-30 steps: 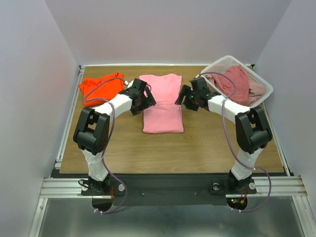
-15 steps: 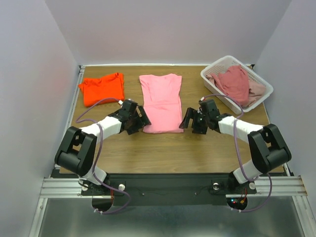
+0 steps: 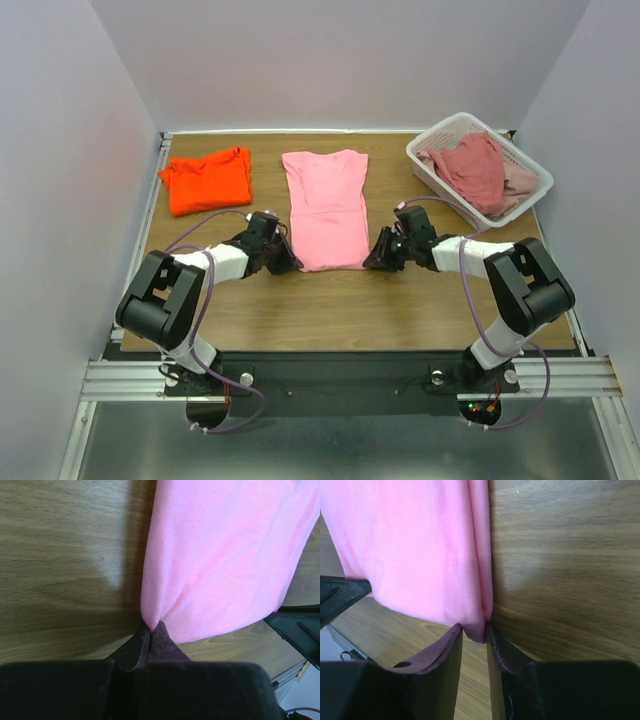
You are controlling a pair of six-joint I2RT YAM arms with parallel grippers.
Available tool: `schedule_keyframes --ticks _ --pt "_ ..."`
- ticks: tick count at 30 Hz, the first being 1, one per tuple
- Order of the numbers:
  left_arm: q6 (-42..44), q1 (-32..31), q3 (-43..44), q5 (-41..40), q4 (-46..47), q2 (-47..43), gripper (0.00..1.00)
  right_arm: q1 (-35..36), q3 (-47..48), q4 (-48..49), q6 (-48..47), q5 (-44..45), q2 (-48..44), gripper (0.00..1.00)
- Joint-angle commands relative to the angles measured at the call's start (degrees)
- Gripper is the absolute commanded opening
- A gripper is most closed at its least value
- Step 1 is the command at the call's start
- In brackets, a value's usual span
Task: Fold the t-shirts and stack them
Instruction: Fold the tshirt
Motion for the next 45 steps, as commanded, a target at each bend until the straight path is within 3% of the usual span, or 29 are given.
schedule_keyframes --ticks 1,2,3,7,12,15,20,26,30,37,45 --pt "0.66 -0.26 -1.12 0.98 -0.77 0.95 0.00 0.63 -0.61 1.64 0.54 0.39 0.82 0.21" --pt "0.57 -0.34 -1.82 1.15 -0.77 0.34 0.00 0.71 -0.96 1.73 0.54 0.21 -0.23 0.04" --pt "0.49 -0.52 -2.52 1.42 -0.86 -1.58 0.00 0.80 -2.27 1.56 0.37 -0.14 -1.46 0.00" --pt "-1.71 -3.59 -8.14 0.11 -2.35 -11.69 0.00 0.89 -8.25 -0.64 -0.25 -1.45 -11.91 0.00" --pt "-7.86 -11.58 -14.21 -0.34 -9.54 -26.10 0.00 1.51 -14.94 -13.95 -1.30 -5.23 -30.53 0.00" --pt "-10.67 -14.93 -13.96 -0.78 -15.35 -37.77 0.00 1.51 -13.81 -23.37 -2.01 -4.36 -41.61 0.00" --pt "-11.38 -15.99 -8.87 -2.35 -21.33 -43.96 0.00 1.59 -10.56 -24.90 0.36 -5.15 -50.60 0.00" --pt "-7.78 -15.90 1.06 -7.79 -24.50 -38.18 0.00 1.59 -1.07 -24.81 0.01 2.66 -45.87 0.00" --pt "-5.84 -14.06 8.00 -9.83 -25.03 -32.11 0.00 1.59 4.65 -24.29 -0.60 8.90 -37.97 0.00" --pt "-0.84 -3.70 13.11 -4.91 -20.81 -22.45 0.00 1.51 15.02 -22.45 -2.88 14.35 -25.75 0.00" --pt "3.91 1.23 20.58 -2.36 -19.32 -12.43 0.00 0.81 24.16 -20.60 -4.03 17.70 -13.71 0.00"
